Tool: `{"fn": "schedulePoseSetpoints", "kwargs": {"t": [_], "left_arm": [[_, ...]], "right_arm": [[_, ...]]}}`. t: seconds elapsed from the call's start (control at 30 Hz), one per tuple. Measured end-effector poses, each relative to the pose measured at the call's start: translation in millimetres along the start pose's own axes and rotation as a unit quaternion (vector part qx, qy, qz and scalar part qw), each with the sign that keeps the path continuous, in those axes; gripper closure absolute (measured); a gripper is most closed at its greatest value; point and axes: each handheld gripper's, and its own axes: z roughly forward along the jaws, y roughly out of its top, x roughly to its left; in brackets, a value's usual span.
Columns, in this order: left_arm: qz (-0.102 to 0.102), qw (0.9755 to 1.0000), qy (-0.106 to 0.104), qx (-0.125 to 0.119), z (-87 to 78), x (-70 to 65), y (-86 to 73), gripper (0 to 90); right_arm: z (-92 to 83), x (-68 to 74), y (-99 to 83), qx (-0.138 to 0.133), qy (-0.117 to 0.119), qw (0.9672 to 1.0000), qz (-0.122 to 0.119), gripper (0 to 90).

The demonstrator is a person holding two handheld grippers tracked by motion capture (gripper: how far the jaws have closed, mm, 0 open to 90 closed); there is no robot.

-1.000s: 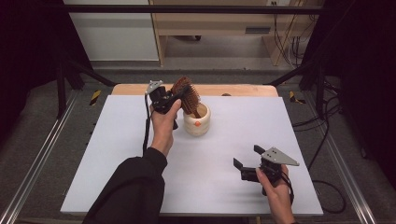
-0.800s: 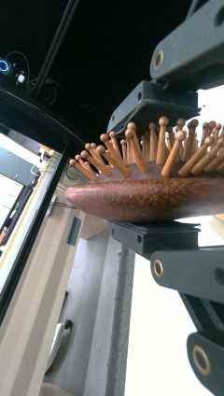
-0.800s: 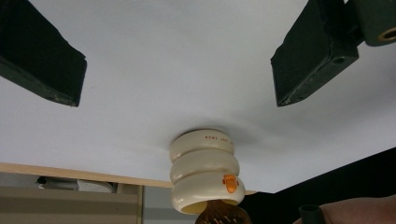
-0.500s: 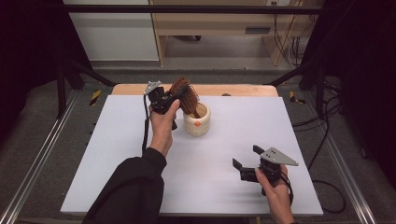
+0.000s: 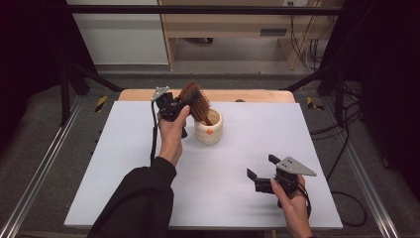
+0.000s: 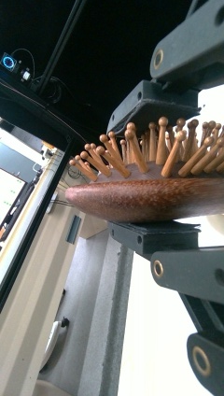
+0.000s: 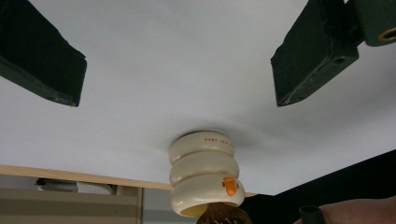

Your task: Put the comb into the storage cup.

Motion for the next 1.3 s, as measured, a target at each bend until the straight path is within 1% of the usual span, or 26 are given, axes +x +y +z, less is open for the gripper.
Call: {"fn": "schedulePoseSetpoints", "kwargs": {"t": [0.6, 0.9, 1.03, 1.3], "left_arm": [[-0.006, 1.0, -0.001, 0.001, 0.5, 1.8, 0.4, 48.7], [-0.004, 1.0, -0.001, 0.003, 0.5, 2.6, 0.2, 48.0], [-0.007, 1.0, 0.001, 0.002, 0.7, 3.3, 0.2, 47.1], [-0.004, 1.0, 0.002, 0.002, 1.0, 3.4, -0.1, 46.3]], "right_arm": [[0.7, 0.2, -0.3, 0.001, 0.0, 1.0, 0.0, 3.5], [0.8, 0.2, -0.5, 0.002, 0.0, 1.0, -0.001, 3.5], [0.9, 0.3, -0.6, 0.002, 0.0, 1.0, -0.001, 3.5], [1.0, 0.3, -0.8, 0.003, 0.001, 1.0, -0.001, 3.5]]}}
